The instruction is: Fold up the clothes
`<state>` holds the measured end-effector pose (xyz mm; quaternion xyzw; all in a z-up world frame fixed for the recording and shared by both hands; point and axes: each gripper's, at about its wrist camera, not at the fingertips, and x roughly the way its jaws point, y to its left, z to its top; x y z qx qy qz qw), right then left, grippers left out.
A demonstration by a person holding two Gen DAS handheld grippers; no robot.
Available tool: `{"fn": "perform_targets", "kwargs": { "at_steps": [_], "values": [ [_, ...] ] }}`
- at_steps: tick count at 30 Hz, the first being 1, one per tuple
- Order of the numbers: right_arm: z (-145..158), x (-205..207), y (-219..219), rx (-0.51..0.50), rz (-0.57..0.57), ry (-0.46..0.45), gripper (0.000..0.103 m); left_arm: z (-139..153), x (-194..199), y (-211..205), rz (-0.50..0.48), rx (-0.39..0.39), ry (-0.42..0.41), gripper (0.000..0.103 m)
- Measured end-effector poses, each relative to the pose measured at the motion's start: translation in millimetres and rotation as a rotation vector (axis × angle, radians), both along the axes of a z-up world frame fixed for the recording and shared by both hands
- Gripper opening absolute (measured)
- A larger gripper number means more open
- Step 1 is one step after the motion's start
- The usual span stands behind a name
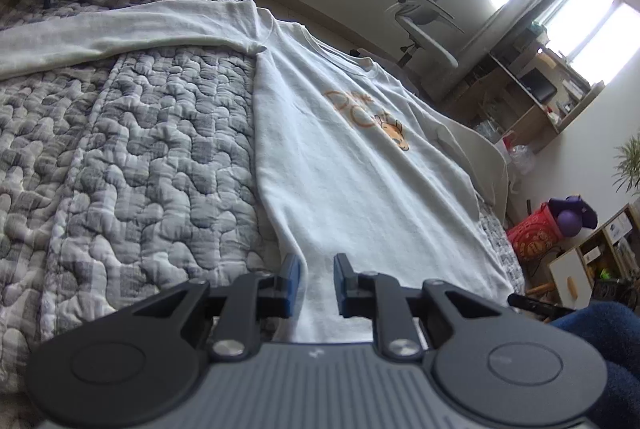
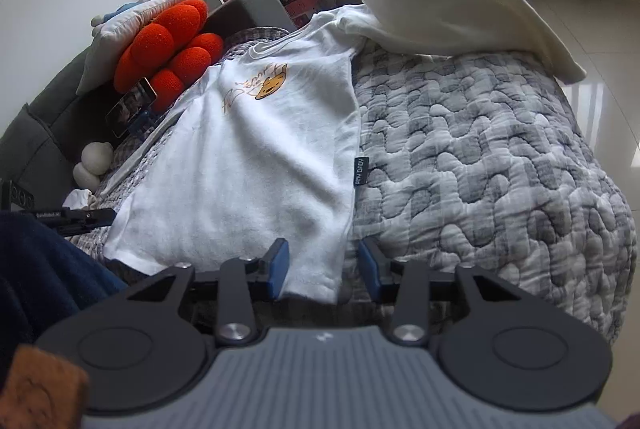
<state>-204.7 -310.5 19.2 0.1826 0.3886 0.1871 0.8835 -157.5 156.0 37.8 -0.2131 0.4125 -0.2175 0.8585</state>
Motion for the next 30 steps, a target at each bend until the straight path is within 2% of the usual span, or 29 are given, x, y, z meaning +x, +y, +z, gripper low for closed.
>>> {"fn": "perform_targets", "kwargs": {
  "at_steps": [1, 3, 4, 5, 6, 7, 8, 10, 13, 15, 18, 21, 23, 25, 27, 30],
  "values": [
    [-1, 0, 1, -0.006, -0.005, 0.004, 0.014, -2, 0, 1, -0.002, -0.022, 0.005, 0.028],
    [-1, -2, 1, -0.017, -0.012, 0.000, 0.010, -6, -1, -3, -0.018, -0.041, 0.012, 0.041],
    [1, -2, 2, -0.026, -0.014, -0.005, 0.009, -8, 0, -7, -0.018, -0.024, 0.013, 0.041],
    [3, -3, 4, -0.032, -0.014, -0.014, 0.009, -9, 0, -11, -0.005, 0.010, 0.015, 0.039],
    [7, -3, 5, -0.031, -0.013, -0.023, 0.009, -10, 1, -16, 0.009, 0.048, 0.016, 0.026],
    [10, -4, 6, -0.029, -0.011, -0.032, 0.009, -10, 3, -20, 0.027, 0.097, 0.015, 0.005],
    [12, -4, 6, -0.029, -0.009, -0.040, 0.009, -11, 5, -23, 0.043, 0.130, 0.016, 0.006],
    [15, -3, 7, -0.037, -0.005, -0.040, 0.009, -8, 6, -20, 0.059, 0.123, 0.025, 0.005],
    [16, 0, 6, -0.046, -0.015, -0.024, 0.009, 4, 0, -12, 0.086, 0.157, 0.011, 0.003],
    [26, -4, 5, -0.012, -0.014, -0.066, 0.009, 16, -6, -5, 0.090, 0.135, -0.011, 0.003],
    [31, -6, 9, -0.007, -0.003, -0.083, 0.009, 19, -8, -6, 0.088, 0.173, -0.027, 0.003],
    [12, 1, 14, -0.045, -0.005, -0.001, 0.009, 3, -4, -9, 0.092, 0.194, 0.017, 0.003],
    [1, 3, 14, -0.075, -0.012, 0.037, 0.008, 1, -6, -8, 0.101, 0.195, 0.011, 0.003],
    [3, 2, 13, -0.070, -0.004, 0.025, 0.008, 3, -7, -7, 0.102, 0.205, 0.005, 0.003],
    [9, 2, 15, -0.081, 0.018, 0.011, 0.015, 7, -8, -6, 0.100, 0.220, 0.001, 0.003],
    [19, 4, 13, -0.115, 0.025, -0.026, 0.016, 18, -8, -1, 0.119, 0.252, -0.009, 0.003]
  ]
}}
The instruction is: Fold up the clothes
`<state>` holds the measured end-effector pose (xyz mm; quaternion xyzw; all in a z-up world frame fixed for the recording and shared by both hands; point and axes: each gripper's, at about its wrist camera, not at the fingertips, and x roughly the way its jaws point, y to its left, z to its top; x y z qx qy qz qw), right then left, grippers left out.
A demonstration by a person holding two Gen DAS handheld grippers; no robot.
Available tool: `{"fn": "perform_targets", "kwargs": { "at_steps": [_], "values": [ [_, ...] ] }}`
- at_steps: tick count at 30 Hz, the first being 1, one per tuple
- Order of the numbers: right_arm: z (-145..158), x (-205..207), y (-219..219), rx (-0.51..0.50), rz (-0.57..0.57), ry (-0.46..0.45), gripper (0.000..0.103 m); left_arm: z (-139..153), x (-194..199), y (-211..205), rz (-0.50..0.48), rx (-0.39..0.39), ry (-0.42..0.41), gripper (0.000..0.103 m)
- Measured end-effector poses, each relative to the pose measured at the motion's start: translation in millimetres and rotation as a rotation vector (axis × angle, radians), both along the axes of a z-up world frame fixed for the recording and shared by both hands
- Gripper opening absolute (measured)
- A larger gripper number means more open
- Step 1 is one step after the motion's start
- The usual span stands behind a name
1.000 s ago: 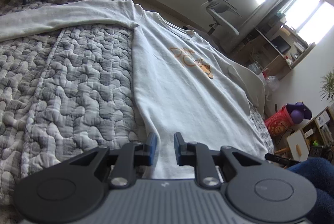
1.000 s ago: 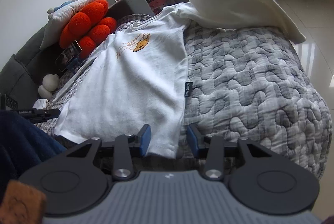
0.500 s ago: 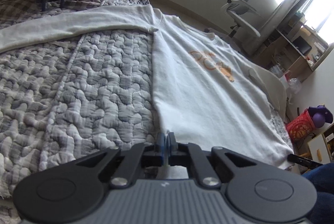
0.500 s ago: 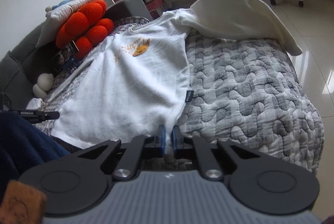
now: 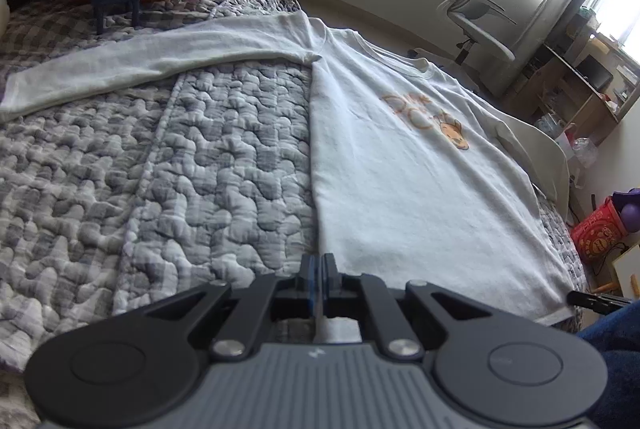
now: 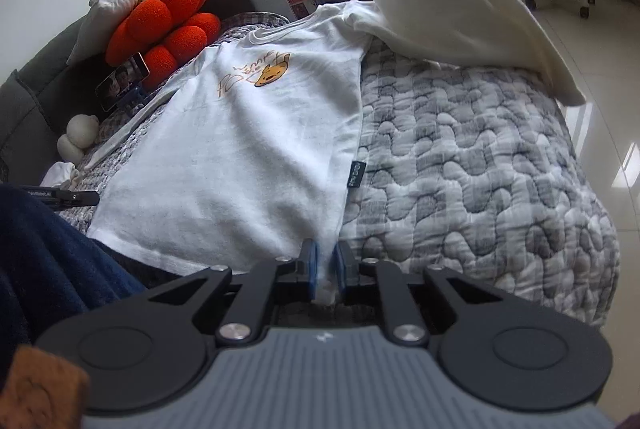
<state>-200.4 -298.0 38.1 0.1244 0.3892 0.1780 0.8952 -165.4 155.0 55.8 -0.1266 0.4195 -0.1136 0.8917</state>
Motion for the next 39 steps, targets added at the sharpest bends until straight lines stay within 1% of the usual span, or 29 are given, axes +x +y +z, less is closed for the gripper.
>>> {"fn": "perform_targets", "kwargs": {
  "at_steps": [2, 4, 5, 6, 7, 11, 13, 16, 22, 23, 25, 30, 33, 36, 38, 39],
  "values": [
    [8, 4, -7, -0.010, -0.017, -0.027, 0.017, 9, 1, 6, 0.028, 0.004, -0.019, 0.003],
    [14, 11, -12, -0.044, -0.030, -0.047, 0.022, 18, 5, 8, 0.039, 0.008, -0.041, 0.007],
    [17, 15, -13, -0.072, -0.038, -0.058, 0.028, 22, 7, 8, 0.045, 0.015, -0.051, 0.007],
    [19, 20, -14, -0.096, -0.044, -0.071, 0.030, 25, 10, 5, 0.049, 0.034, -0.059, 0.007],
    [22, 25, -14, -0.113, -0.045, -0.083, 0.030, 27, 15, 1, 0.052, 0.047, -0.063, 0.007],
    [31, 43, -16, -0.159, -0.053, -0.117, 0.030, 34, 30, -16, 0.055, 0.057, -0.078, 0.010],
    [34, 50, -14, -0.176, -0.053, -0.122, 0.030, 39, 37, -26, 0.070, 0.099, -0.090, 0.013],
    [39, 56, -10, -0.205, -0.043, -0.133, 0.030, 47, 49, -41, 0.085, 0.162, -0.103, 0.013],
    [54, 51, -6, -0.214, -0.059, -0.170, 0.030, 71, 60, -60, 0.123, 0.180, -0.100, 0.014],
    [57, 49, -5, -0.215, -0.065, -0.178, 0.030, 76, 59, -64, 0.125, 0.188, -0.105, 0.015],
    [62, 43, -4, -0.223, -0.075, -0.199, 0.030, 86, 57, -73, 0.121, 0.203, -0.116, 0.024],
    [76, 37, -4, -0.231, -0.105, -0.230, 0.030, 110, 52, -88, 0.136, 0.236, -0.158, 0.029],
    [82, 38, -5, -0.233, -0.118, -0.242, 0.030, 119, 56, -96, 0.149, 0.227, -0.159, 0.031],
    [83, 44, -5, -0.232, -0.125, -0.247, 0.030, 125, 69, -112, 0.159, 0.189, -0.146, 0.032],
    [83, 49, -3, -0.241, -0.120, -0.251, 0.030, 126, 80, -127, 0.159, 0.171, -0.141, 0.034],
    [83, 52, -3, -0.248, -0.116, -0.251, 0.030, 127, 87, -135, 0.158, 0.162, -0.138, 0.037]
  ]
}}
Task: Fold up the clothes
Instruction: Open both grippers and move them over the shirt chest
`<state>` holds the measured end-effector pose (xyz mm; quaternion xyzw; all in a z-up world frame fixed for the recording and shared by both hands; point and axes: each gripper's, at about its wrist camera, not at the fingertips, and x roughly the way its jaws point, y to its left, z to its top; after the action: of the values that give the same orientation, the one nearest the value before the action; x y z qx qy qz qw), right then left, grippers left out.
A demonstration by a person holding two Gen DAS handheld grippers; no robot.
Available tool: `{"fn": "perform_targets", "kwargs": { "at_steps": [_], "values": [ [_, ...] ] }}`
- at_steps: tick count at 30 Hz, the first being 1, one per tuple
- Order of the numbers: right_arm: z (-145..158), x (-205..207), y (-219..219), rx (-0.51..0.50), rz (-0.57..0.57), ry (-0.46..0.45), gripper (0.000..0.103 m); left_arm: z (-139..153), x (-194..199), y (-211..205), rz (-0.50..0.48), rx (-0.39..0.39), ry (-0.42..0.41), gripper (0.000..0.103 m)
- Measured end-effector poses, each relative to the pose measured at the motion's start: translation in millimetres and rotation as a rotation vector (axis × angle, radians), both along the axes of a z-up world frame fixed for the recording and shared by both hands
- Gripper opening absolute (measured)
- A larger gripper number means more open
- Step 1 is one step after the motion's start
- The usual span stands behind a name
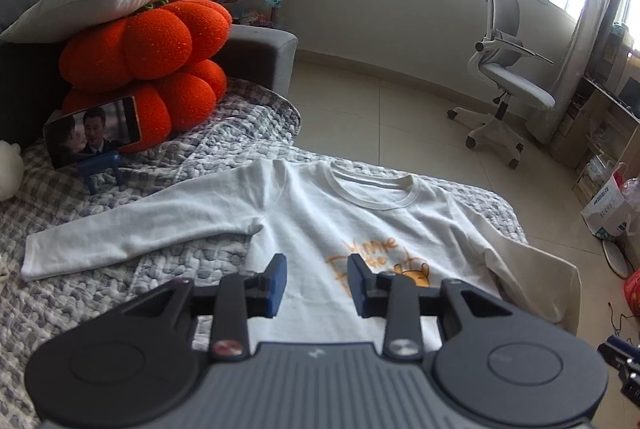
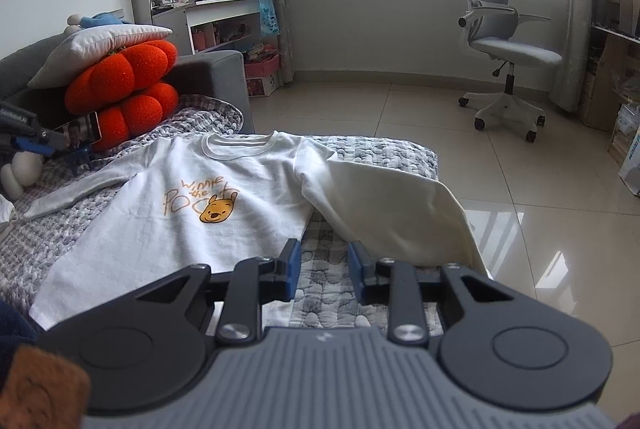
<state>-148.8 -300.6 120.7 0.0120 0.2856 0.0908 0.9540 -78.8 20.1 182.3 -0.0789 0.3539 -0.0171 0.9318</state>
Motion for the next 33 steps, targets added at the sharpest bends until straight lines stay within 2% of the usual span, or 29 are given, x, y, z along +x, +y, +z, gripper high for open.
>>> {"fn": "perform_targets", "kwargs": {
  "at_steps": [5, 7, 11, 14, 16, 20, 25, 28, 29, 30, 33],
  "values": [
    [-2, 17, -3, -0.032, 0.008, 0.004, 0.030, -3, 41, -39, -0.010, -0.064, 0.017, 0.039],
    [-2, 26, -8, -0.036, 0.005, 0.002, 0.030, -8, 59, -54, 0.005, -0.043, 0.003, 0.039],
    [-8, 42, -16, -0.050, 0.002, 0.017, 0.030, -51, 89, -72, -0.014, 0.013, 0.048, 0.039],
    [-22, 54, -15, -0.070, 0.008, 0.045, 0.031, -91, 103, -75, -0.007, 0.059, 0.098, 0.039],
    [-34, 65, -12, -0.071, 0.010, 0.069, 0.031, -105, 112, -75, -0.019, 0.080, 0.137, 0.038],
    [-55, 88, 2, -0.070, 0.006, 0.092, 0.031, -114, 121, -73, -0.015, 0.090, 0.143, 0.040],
    [-68, 108, 18, -0.161, 0.014, 0.084, 0.032, -128, 132, -70, -0.016, 0.087, 0.191, 0.040],
    [-74, 112, 17, -0.264, 0.035, 0.071, 0.038, -130, 137, -62, 0.006, 0.094, 0.189, 0.041],
    [-75, 112, 14, -0.288, 0.038, 0.065, 0.043, -132, 139, -58, 0.013, 0.091, 0.193, 0.041],
    [-76, 113, 11, -0.306, 0.040, 0.061, 0.047, -133, 141, -55, 0.019, 0.086, 0.198, 0.042],
    [-79, 118, -2, -0.329, 0.035, 0.069, 0.049, -137, 144, -53, 0.015, 0.066, 0.205, 0.045]
  ]
}}
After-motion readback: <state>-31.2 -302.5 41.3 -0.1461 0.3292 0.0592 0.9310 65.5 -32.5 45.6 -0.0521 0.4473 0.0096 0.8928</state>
